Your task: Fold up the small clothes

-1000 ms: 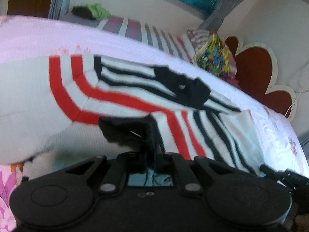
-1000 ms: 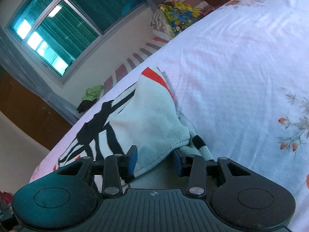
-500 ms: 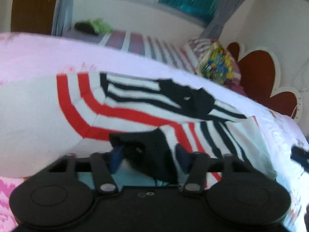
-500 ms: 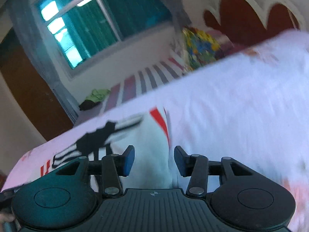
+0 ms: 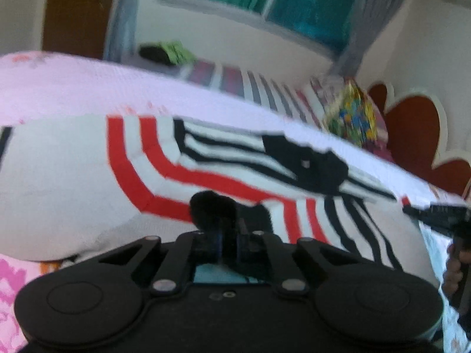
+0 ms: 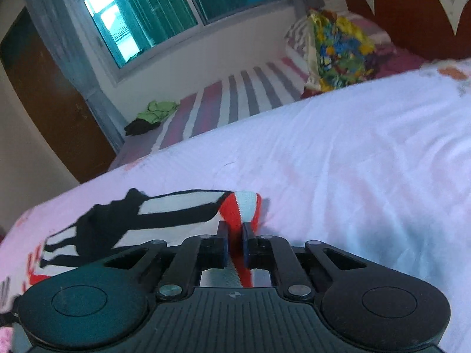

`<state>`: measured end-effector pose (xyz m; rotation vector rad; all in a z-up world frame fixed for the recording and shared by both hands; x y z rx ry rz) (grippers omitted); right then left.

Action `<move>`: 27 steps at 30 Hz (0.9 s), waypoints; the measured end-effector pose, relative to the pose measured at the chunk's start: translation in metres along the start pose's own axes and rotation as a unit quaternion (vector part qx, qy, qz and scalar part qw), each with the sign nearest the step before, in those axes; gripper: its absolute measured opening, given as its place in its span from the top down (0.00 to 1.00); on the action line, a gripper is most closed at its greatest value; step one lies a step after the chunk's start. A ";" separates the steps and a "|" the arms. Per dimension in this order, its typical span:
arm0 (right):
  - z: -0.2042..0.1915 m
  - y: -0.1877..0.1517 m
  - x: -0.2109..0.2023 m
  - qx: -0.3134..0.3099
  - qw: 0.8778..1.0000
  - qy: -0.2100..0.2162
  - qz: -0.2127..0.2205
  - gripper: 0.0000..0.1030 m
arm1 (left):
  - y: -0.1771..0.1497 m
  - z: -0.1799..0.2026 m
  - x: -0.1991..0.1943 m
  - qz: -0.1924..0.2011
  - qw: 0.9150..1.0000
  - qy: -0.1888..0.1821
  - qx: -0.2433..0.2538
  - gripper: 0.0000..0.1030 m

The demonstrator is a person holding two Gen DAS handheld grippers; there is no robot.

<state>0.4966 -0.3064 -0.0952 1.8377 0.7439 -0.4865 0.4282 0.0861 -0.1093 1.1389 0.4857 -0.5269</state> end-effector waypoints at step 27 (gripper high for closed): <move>-0.033 -0.053 -0.066 -0.206 0.978 0.015 -0.015 0.79 | -0.025 0.110 0.012 -0.039 0.982 0.041 0.178 0.20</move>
Point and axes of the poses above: each gripper's, at about its wrist camera, not at the fingertips, and x roughly the way its jaws point, z to its right, y to its top, the point moved 1 cm from there along x, roughly the way its jaws point, and after that the axes turned 5 degrees about -y, right-handed, at the moved point
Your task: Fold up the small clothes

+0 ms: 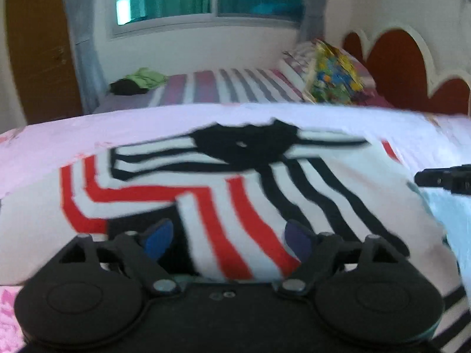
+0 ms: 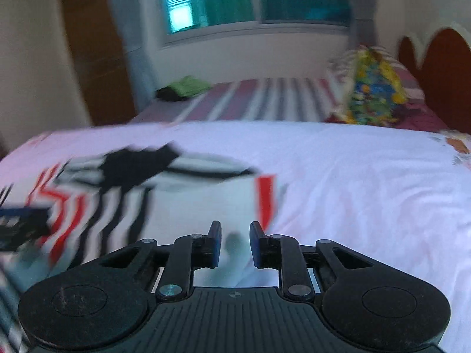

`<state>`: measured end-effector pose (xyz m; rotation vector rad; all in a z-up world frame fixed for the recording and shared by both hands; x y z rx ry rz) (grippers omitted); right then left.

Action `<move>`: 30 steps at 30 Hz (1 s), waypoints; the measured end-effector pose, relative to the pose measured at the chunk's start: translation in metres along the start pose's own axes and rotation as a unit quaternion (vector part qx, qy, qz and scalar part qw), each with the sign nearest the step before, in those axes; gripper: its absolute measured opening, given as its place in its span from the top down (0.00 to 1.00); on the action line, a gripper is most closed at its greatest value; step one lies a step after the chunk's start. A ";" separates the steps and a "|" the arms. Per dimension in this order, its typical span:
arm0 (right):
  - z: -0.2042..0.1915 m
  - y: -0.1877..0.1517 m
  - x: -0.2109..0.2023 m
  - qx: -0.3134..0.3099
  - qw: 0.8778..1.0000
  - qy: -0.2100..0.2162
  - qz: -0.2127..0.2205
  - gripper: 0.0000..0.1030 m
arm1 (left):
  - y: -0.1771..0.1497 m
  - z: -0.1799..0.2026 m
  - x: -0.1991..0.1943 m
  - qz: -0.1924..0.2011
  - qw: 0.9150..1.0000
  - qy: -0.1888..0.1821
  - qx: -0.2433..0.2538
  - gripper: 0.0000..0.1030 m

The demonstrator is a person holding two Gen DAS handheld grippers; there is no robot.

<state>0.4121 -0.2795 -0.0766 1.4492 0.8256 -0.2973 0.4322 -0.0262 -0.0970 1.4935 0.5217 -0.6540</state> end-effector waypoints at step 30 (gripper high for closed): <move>-0.126 0.016 -0.037 0.171 0.983 -0.063 0.003 0.72 | -0.143 -0.424 -0.150 0.143 0.837 0.070 -0.524 0.53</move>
Point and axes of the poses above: each gripper's, at about its wrist camera, not at the fingertips, and x roughly the way its jaws point, z to its right, y to its top, the point moved 1 cm from there along x, roughly the way its jaws point, and after that the axes turned 5 degrees about -y, right-handed, at the moved point
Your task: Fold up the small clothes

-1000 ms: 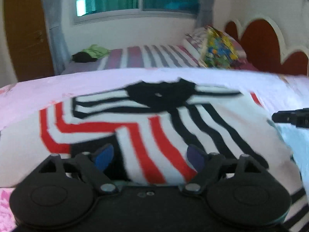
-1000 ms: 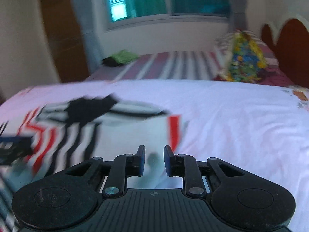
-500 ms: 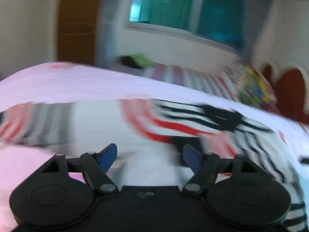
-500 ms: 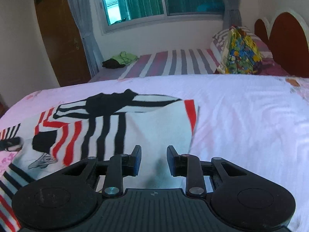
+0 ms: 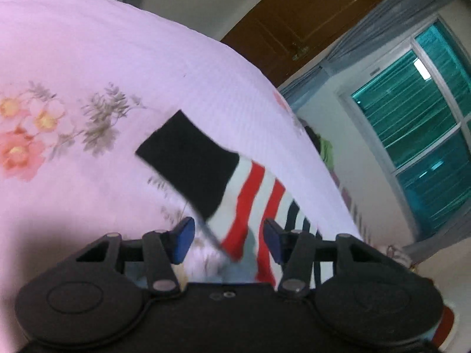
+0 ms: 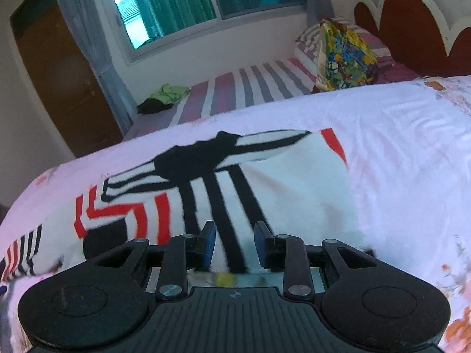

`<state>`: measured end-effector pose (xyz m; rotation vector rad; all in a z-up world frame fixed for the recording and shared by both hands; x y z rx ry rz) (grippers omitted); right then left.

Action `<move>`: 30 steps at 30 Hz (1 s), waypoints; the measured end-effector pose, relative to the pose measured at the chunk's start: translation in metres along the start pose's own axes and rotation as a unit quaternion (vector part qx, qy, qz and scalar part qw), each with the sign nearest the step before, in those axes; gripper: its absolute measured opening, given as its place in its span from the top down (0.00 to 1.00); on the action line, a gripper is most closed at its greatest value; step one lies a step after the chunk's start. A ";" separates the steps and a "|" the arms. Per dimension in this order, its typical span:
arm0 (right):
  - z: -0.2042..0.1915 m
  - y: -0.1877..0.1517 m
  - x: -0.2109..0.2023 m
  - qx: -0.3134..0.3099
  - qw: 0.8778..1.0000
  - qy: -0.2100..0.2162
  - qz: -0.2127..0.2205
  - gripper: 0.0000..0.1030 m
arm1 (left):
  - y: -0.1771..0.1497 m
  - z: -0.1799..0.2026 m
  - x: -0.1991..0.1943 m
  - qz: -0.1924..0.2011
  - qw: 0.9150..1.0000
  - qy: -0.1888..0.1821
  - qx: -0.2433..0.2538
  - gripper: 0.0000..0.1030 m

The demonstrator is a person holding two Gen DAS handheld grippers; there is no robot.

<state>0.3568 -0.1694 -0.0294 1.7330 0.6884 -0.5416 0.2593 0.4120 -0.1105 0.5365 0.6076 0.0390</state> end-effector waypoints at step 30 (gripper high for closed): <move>0.082 0.000 -0.045 0.091 0.996 -0.005 0.010 0.72 | -0.281 0.322 0.025 -0.151 0.865 -0.226 0.421 0.96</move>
Point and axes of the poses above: each gripper's, at about its wrist camera, not at the fingertips, and x roughly the way its jaws point, z to its right, y to its top, the point moved 1 cm from there along x, roughly the way its jaws point, and after that the axes turned 5 degrees about -y, right-handed, at the moved point
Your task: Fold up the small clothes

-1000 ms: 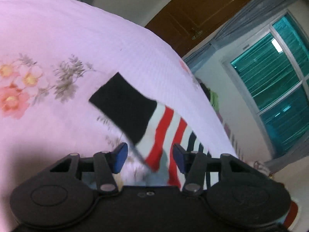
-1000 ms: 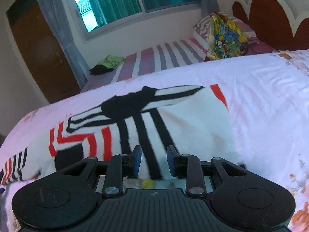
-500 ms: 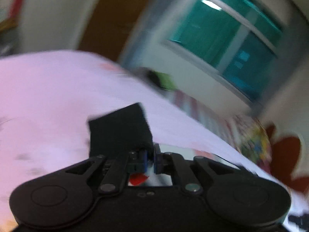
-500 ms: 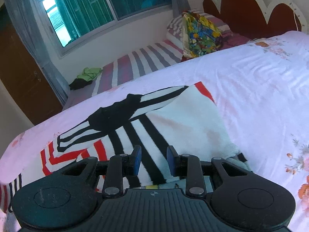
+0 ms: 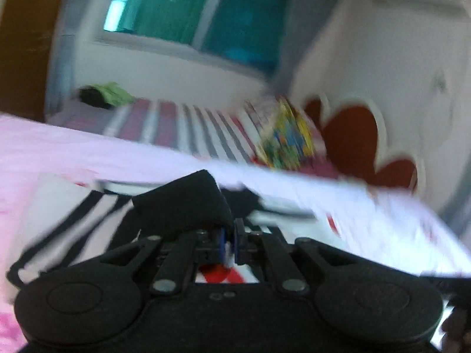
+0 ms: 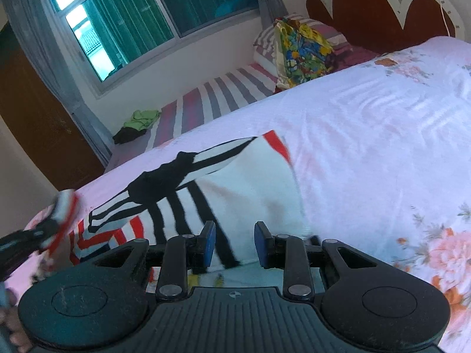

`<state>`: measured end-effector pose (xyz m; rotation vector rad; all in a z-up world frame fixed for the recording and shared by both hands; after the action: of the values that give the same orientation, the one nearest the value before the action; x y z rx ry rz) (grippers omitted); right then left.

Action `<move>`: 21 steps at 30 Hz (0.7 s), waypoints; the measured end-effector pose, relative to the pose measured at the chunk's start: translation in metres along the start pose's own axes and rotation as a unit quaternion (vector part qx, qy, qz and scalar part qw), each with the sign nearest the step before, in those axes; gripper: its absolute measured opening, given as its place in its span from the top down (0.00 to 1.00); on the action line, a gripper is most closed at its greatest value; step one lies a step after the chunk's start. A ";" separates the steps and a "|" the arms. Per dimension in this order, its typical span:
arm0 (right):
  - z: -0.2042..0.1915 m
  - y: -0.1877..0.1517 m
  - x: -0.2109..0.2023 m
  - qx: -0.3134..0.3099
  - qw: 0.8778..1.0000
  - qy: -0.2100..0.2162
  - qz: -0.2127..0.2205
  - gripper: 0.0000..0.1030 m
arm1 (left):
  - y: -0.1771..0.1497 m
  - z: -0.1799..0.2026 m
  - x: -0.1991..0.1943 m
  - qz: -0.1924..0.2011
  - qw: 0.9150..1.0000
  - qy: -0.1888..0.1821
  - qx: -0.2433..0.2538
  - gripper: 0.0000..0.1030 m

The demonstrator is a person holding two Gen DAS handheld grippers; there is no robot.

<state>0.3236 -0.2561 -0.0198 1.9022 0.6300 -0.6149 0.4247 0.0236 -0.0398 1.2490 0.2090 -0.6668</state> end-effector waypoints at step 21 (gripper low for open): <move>-0.006 -0.006 0.021 -0.019 0.996 0.086 -0.021 0.35 | -0.072 -0.050 -0.068 -0.041 0.982 0.150 0.106 0.47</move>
<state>0.3364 -0.2452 -0.0353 1.9244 0.7874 -0.4648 0.3394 0.0827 -0.0806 1.5521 0.4503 -0.5790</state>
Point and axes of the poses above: each gripper's, at about its wrist camera, not at the fingertips, and x roughly the way its jaws point, z to its right, y to its top, the point moved 1 cm from there along x, roughly the way its jaws point, and after that the axes turned 5 degrees about -y, right-handed, at the moved point
